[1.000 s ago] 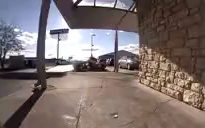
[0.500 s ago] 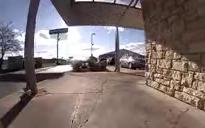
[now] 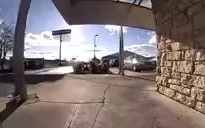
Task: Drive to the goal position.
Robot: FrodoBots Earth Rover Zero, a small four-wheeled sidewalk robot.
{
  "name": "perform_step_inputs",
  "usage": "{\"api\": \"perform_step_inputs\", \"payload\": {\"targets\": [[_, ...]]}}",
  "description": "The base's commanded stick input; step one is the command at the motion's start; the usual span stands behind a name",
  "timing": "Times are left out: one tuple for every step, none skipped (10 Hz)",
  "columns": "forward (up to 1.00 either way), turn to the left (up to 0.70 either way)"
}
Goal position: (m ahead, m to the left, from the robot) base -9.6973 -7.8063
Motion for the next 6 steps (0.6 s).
{"api": "perform_step_inputs", "payload": {"targets": [[0.85, 0.00], [0.85, 0.00], [0.85, 0.00], [0.85, 0.00], [0.85, 0.00], [0.85, 0.00]]}}
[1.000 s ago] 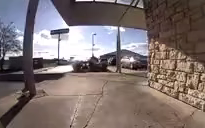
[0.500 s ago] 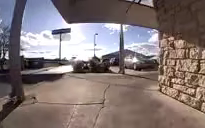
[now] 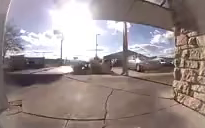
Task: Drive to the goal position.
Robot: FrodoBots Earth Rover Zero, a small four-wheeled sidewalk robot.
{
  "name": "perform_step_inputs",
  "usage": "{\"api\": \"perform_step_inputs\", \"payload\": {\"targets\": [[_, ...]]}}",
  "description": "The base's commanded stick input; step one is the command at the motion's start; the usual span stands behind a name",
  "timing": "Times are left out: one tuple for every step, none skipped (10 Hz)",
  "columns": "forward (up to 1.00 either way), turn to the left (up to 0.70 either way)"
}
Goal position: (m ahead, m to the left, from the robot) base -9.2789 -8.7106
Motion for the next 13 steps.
{"api": "perform_step_inputs", "payload": {"targets": [[0.85, 0.00], [0.85, 0.00], [0.85, 0.00], [0.85, 0.00], [0.85, 0.00], [0.85, 0.00], [0.85, 0.00], [0.85, 0.00], [0.85, 0.00], [0.85, 0.00], [0.85, 0.00], [0.85, 0.00], [0.85, 0.00]]}}
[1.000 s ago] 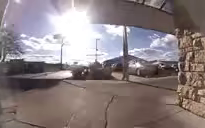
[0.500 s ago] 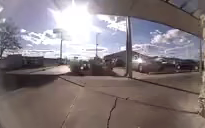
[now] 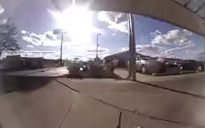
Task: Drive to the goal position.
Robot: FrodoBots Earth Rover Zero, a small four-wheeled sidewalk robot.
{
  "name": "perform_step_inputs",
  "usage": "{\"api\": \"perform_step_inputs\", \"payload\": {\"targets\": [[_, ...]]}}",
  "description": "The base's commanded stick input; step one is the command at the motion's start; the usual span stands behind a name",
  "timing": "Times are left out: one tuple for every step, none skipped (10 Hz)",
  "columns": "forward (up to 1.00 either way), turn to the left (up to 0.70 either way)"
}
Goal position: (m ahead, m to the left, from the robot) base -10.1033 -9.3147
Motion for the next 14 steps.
{"api": "perform_step_inputs", "payload": {"targets": [[0.85, 0.00], [0.85, 0.00], [0.85, 0.00], [0.85, 0.00], [0.85, 0.00], [0.85, 0.00], [0.85, 0.00], [0.85, 0.00], [0.85, 0.00], [0.85, 0.00], [0.85, 0.00], [0.85, 0.00], [0.85, 0.00], [0.85, 0.00]]}}
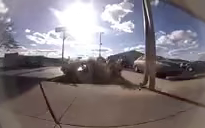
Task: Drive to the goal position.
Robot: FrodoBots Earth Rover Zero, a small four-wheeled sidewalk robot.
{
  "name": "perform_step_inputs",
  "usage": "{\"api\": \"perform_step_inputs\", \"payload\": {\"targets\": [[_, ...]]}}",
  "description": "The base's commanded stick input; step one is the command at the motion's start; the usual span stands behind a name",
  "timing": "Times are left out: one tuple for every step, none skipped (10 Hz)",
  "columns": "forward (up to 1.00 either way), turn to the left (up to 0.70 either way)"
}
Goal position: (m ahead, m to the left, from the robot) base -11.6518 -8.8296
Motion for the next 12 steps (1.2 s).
{"api": "perform_step_inputs", "payload": {"targets": [[0.85, 0.00], [0.85, -0.27], [0.85, 0.00], [0.85, 0.00], [0.85, 0.00], [0.85, 0.00], [0.85, 0.00], [0.85, 0.00], [0.85, 0.00], [0.85, 0.00], [0.85, 0.00], [0.85, 0.00]]}}
